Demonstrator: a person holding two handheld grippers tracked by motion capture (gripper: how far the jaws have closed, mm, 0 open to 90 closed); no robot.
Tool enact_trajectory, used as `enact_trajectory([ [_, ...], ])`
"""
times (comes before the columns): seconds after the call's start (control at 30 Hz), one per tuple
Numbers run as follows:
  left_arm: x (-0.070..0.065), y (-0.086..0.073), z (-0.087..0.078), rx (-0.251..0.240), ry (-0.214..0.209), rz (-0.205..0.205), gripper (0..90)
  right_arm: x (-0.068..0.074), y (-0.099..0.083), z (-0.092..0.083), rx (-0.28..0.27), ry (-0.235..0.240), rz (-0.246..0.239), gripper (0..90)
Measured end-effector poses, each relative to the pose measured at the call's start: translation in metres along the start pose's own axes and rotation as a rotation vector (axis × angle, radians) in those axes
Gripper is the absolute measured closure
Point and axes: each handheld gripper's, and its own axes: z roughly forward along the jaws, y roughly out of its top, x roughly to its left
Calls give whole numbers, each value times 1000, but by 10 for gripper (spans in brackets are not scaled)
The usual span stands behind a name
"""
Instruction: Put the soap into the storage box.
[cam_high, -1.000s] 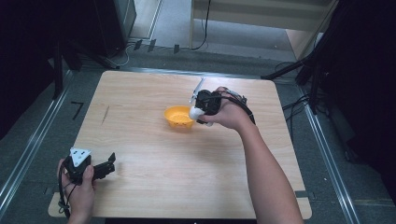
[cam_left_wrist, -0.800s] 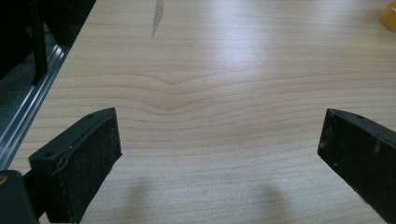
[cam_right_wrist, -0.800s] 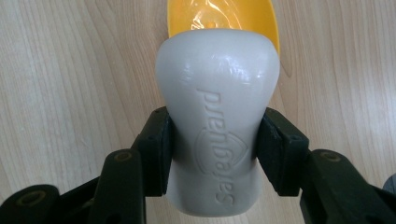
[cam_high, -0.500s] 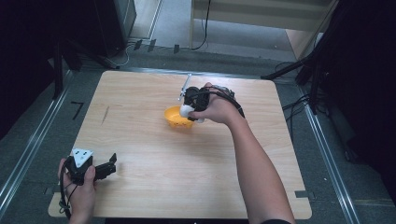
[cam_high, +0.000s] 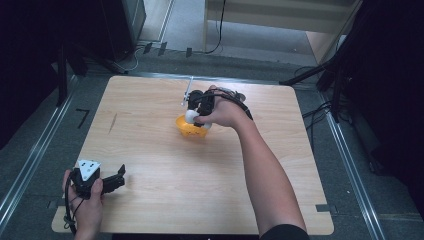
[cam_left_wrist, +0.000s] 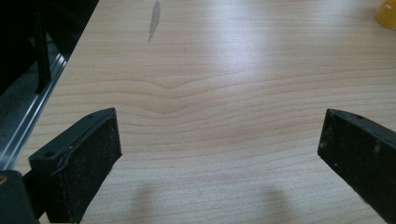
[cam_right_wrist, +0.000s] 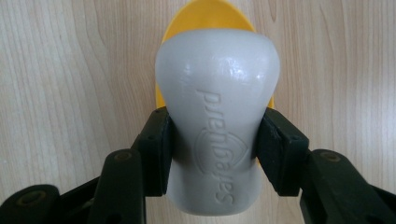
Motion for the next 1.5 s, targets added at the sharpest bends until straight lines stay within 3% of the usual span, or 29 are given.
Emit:
enact_trajectory([
  [0.37,0,-1,-1,-10,-11,0,0,-2,15,10,24,8,-14,514],
  [0.5,-1,-1,-1,-9,-10,4,0,-4,15,14,43,11,-31,514],
  [0.87,-2,-1,-1,-8,-8,10,0,-9,11,23,56,18,-21,513],
  [1.0,-2,-1,-1,-3,-5,13,0,-9,9,25,61,45,-23,504],
  [1.03,-2,-1,-1,-2,-6,12,0,-8,8,26,59,51,-17,465],
  [1.1,-2,0,-1,-3,-6,13,0,-9,7,23,37,16,-6,370],
  [1.2,-2,0,-1,-2,-8,13,0,-11,4,17,-2,9,20,376],
  [1.5,-2,0,0,1,-10,12,0,-8,-7,9,-41,-2,72,355],
])
